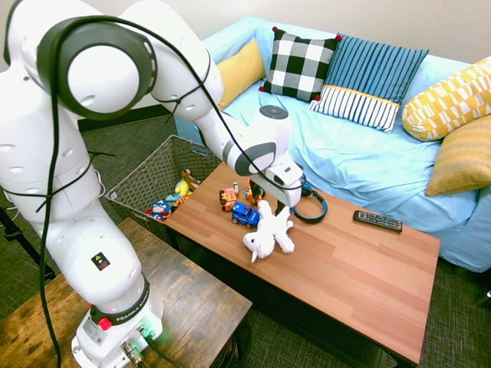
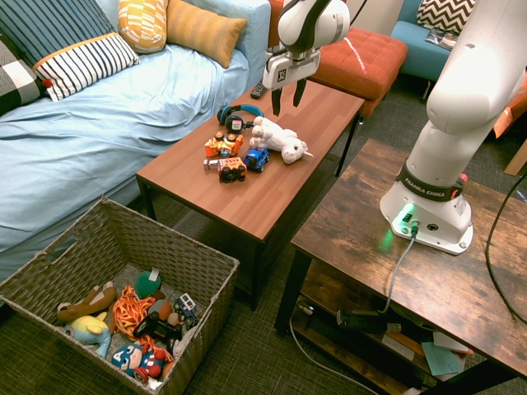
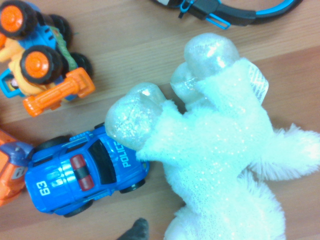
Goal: Put the stuffed toy in the basket
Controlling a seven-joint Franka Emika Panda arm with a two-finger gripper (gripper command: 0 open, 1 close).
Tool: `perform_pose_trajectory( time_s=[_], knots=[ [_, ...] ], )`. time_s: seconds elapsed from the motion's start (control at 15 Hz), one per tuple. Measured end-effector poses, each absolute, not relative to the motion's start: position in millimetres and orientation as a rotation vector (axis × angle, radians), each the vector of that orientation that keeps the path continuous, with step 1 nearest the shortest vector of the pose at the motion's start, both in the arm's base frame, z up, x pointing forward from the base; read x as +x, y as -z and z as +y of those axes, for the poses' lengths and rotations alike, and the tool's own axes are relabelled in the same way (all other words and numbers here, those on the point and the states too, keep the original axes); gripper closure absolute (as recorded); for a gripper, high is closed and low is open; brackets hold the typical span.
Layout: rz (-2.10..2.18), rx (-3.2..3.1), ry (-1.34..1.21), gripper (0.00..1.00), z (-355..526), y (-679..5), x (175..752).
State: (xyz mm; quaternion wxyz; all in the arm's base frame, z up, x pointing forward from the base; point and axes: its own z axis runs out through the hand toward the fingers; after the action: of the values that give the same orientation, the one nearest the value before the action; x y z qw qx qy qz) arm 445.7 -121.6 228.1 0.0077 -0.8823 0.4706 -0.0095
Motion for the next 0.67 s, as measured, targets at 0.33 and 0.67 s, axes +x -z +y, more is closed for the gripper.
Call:
perform_pose_trajectory(
  time_s=[0.33, 0.67],
  knots=[
    [1.491, -2.764, -0.037, 0.0, -126.8, -171.9, 459.6],
    [1.51, -2.77, -0.105, 0.0, -133.1, -127.8, 466.6]
  ],
)
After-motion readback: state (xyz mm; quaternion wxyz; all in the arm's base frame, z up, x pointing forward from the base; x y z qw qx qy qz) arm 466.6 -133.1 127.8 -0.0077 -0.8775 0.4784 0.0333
